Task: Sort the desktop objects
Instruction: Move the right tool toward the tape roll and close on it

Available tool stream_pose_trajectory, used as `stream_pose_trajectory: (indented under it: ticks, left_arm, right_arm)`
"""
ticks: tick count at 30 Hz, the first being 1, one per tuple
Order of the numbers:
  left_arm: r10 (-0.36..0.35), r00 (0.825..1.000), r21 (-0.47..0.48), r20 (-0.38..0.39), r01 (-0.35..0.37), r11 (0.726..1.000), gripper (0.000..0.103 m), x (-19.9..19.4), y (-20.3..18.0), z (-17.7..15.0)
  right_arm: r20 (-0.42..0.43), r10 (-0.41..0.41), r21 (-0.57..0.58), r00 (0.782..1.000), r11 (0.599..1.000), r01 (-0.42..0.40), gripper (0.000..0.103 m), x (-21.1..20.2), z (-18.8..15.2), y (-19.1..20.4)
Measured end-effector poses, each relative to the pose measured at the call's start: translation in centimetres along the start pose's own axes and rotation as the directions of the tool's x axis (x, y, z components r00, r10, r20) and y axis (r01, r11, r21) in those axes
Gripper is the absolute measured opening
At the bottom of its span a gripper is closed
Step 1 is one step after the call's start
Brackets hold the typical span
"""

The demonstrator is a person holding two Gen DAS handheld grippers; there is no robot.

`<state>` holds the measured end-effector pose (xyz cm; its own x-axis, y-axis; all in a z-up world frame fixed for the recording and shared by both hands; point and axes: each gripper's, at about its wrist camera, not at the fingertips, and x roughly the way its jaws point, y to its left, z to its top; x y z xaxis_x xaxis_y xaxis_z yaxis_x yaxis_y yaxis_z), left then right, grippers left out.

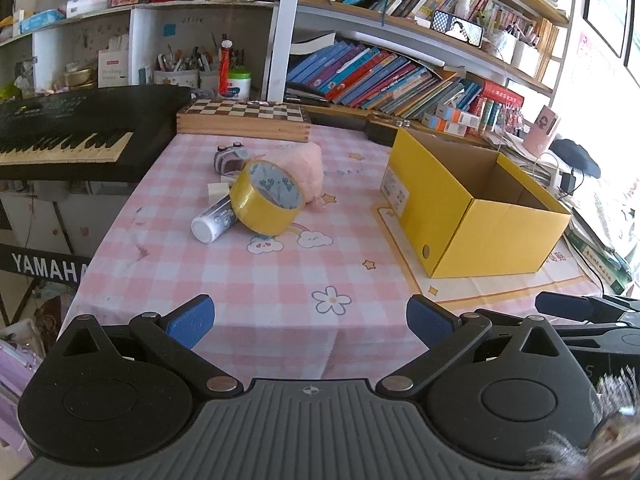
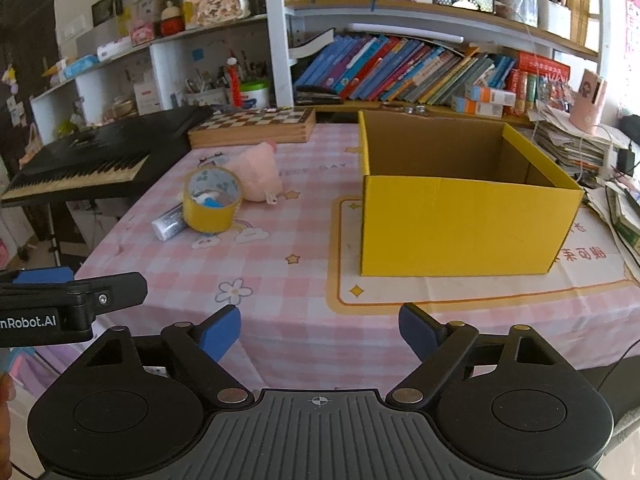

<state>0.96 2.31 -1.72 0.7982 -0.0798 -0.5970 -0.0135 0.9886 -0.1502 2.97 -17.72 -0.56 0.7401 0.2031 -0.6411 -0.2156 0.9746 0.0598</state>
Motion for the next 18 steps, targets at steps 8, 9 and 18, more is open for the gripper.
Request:
stream_pose_trajectory:
  ticks: [8, 9, 18]
  left_arm:
    - [0.022, 1.000, -0.023, -0.005, -0.022, 0.999, 0.103, 0.1, 1.0, 0.0]
    - [0.028, 1.000, -0.029, -0.006, -0.028, 0.999, 0.103, 0.1, 1.2, 0.0]
    - [0.073, 0.997, -0.068, -0.008, -0.073, 0.995, 0.103, 0.2, 2.7, -0.1]
  right_arm:
    - [-0.013, 0.050, -0.039, 0.999, 0.998, -0.051, 0.086, 0.9, 0.5, 1.4]
    - [-0.014, 0.058, -0.045, 0.998, 0.997, -0.059, 0.086, 1.0, 0.5, 1.6]
    - [-0.028, 0.113, -0.076, 0.993, 0.990, -0.115, 0.083, 2.1, 0.8, 3.0]
